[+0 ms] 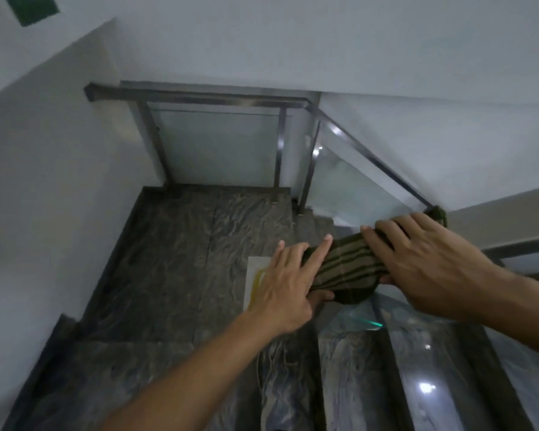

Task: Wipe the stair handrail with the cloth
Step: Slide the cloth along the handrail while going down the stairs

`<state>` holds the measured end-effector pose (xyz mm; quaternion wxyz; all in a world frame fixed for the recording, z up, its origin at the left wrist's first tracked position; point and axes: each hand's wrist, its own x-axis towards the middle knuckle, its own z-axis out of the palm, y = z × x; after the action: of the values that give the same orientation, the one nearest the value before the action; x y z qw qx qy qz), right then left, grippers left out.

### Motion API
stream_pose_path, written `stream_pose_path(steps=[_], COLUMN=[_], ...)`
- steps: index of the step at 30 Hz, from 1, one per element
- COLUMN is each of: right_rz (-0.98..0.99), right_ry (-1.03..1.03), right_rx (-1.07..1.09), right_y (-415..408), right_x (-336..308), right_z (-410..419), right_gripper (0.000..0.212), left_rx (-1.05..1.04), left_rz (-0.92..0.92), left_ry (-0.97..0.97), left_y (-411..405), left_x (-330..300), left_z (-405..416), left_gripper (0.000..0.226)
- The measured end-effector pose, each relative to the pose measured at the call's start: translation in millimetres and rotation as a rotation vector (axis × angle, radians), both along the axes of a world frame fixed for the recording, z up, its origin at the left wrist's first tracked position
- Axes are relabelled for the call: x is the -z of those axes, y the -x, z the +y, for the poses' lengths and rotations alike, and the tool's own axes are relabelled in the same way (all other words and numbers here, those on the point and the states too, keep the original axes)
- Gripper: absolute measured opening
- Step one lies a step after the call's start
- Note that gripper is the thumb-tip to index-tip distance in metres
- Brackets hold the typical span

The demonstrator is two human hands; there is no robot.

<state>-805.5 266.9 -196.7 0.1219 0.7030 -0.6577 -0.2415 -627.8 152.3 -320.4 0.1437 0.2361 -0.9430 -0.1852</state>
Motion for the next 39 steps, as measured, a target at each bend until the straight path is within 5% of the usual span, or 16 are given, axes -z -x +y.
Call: stream_pose_path(steps=[5, 11, 15, 30, 39], right_rz=[0.004, 0.030, 0.015, 0.128, 0.076], right_ry=[0.032, 0.280, 0.273, 0.268, 0.373], right_rx=[0.108, 0.445, 0.607, 0.793, 0.983], right_y=[-28, -70, -85, -94, -128], right_x=[20, 43, 45, 59, 70], right_z=[-12, 7, 7, -3, -22], right_gripper=[0.065, 0.064, 0.062, 0.084, 0.071], left_rx=[0.064, 0.360, 0.545, 1.150, 1.352], left_rz=[0.023, 0.096, 0.079, 0.132, 0.183], left_ry=[-0.068, -0.103, -0.117, -0.202, -0.131], left_y=[-22, -28, -25, -3, 17], left_x=[21, 36, 35, 36, 44], left_z=[-20, -48, -70, -127, -140], left_gripper=[0.079, 0.084, 0.092, 0.080, 0.093])
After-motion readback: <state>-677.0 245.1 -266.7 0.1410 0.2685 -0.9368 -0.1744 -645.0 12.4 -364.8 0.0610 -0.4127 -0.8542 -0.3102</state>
